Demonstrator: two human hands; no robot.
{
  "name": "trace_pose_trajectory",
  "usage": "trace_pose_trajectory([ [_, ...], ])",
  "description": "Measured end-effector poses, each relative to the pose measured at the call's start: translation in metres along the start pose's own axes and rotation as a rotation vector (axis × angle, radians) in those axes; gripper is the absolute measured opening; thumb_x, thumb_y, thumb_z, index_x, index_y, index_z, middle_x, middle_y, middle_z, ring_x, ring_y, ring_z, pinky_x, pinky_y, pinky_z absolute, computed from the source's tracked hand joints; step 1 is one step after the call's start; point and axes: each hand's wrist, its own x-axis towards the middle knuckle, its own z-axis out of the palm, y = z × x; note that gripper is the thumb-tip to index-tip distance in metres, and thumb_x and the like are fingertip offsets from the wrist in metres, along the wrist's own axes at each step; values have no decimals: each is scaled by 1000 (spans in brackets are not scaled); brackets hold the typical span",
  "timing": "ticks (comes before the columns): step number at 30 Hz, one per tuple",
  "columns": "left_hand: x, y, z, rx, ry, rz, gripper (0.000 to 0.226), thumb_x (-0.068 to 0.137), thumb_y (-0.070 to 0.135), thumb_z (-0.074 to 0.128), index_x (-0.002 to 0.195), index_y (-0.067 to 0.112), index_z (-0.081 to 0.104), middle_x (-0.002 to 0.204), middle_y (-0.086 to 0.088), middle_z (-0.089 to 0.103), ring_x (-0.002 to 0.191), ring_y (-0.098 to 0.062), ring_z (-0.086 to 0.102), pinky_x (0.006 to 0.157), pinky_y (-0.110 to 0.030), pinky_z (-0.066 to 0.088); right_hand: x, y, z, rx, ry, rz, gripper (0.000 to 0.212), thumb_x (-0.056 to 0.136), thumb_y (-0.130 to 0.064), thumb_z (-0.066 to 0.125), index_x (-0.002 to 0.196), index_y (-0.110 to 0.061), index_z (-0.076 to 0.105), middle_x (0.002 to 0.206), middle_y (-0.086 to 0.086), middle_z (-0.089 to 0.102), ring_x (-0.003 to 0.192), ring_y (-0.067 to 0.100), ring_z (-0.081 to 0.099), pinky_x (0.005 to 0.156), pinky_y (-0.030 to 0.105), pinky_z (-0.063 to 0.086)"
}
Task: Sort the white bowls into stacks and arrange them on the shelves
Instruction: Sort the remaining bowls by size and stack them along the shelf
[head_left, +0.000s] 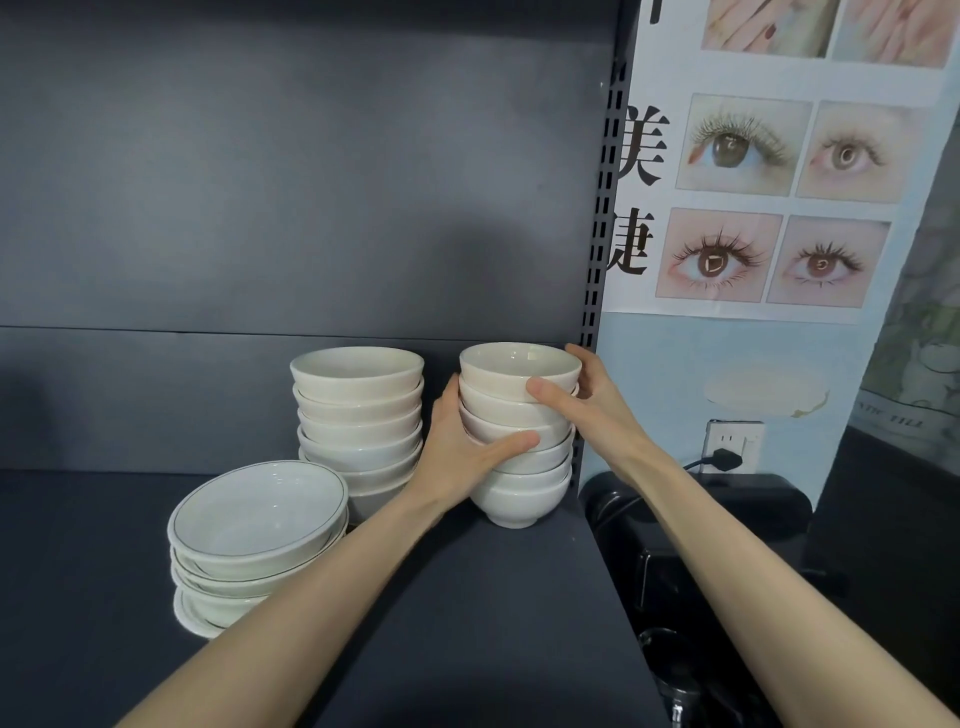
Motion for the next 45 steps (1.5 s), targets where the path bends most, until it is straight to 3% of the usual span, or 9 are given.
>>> trace_pose_trajectory([
  [5, -15, -9, 0, -14, -54, -52, 93, 55, 33, 89, 132, 39, 37, 134, 15, 55, 122, -1, 53, 102, -28, 46, -6, 2, -1, 18, -81, 5, 93, 80, -34, 69, 152, -22, 10, 136, -14, 39, 123, 2, 41, 101, 20, 33],
  [10, -30, -28, 1, 16, -56, -203, 139, 40, 47, 90, 151, 28, 11, 146, 12, 42, 132, -6, 44, 111, -38, 38, -12, 11, 0, 30, -116, 4, 97, 70, -43, 76, 148, -26, 21, 137, -16, 48, 116, -8, 51, 99, 22, 46],
  [14, -33, -38, 5, 43, -74, -221, 124, 38, 48, 93, 143, 34, 27, 138, 12, 49, 125, -6, 50, 107, -38, 44, -13, 16, 2, 27, -142, 14, 90, 68, -40, 73, 145, -27, 27, 131, -18, 52, 111, -10, 54, 97, 20, 48],
  [18, -30, -43, 5, 17, -86, -236, 120, 43, 44, 95, 143, 30, 31, 137, 9, 53, 123, -8, 54, 104, -38, 46, -13, 26, 2, 21, -173, 28, 79, 77, -15, 75, 140, -27, 29, 126, -17, 53, 99, -17, 57, 78, 7, 47],
  [23, -29, -42, 5, -54, -53, -227, 98, 47, 28, 91, 132, 23, 41, 125, 8, 62, 108, 0, 62, 89, -21, 52, -12, 35, 2, 21, -125, 51, 72, 80, -7, 73, 138, -19, 33, 118, -16, 56, 88, -19, 59, 71, 5, 47],
  [31, -30, -38, 5, -71, -58, -261, 115, 38, 39, 88, 137, 23, 32, 129, 10, 55, 112, 2, 57, 83, -14, 51, -12, 35, 2, 20, -125, 64, 78, 78, -15, 76, 142, -18, 31, 121, -15, 56, 97, -13, 59, 76, 9, 50],
  [37, -28, -42, 6, -22, -117, -283, 132, 38, 40, 94, 146, 31, 18, 137, 12, 50, 121, -5, 54, 101, -35, 49, -13, 35, 5, 57, -157, 94, 96, 64, -42, 77, 144, -27, 24, 131, -13, 52, 114, -1, 54, 97, 30, 49],
  [41, -24, -45, 8, -42, -116, -243, 117, 42, 32, 96, 140, 24, 34, 131, 6, 59, 118, -10, 59, 98, -38, 51, -15, 34, 6, 58, -152, 101, 100, 58, -60, 70, 142, -31, 26, 132, -16, 52, 119, 4, 53, 101, 38, 46],
  [45, -25, -43, 9, -63, -77, -208, 96, 47, 17, 93, 131, 22, 46, 121, 6, 65, 111, -8, 63, 94, -31, 54, -16, 36, 8, 85, -116, 75, 84, 71, -46, 69, 143, -26, 30, 130, -16, 55, 117, -1, 55, 97, 26, 48],
])
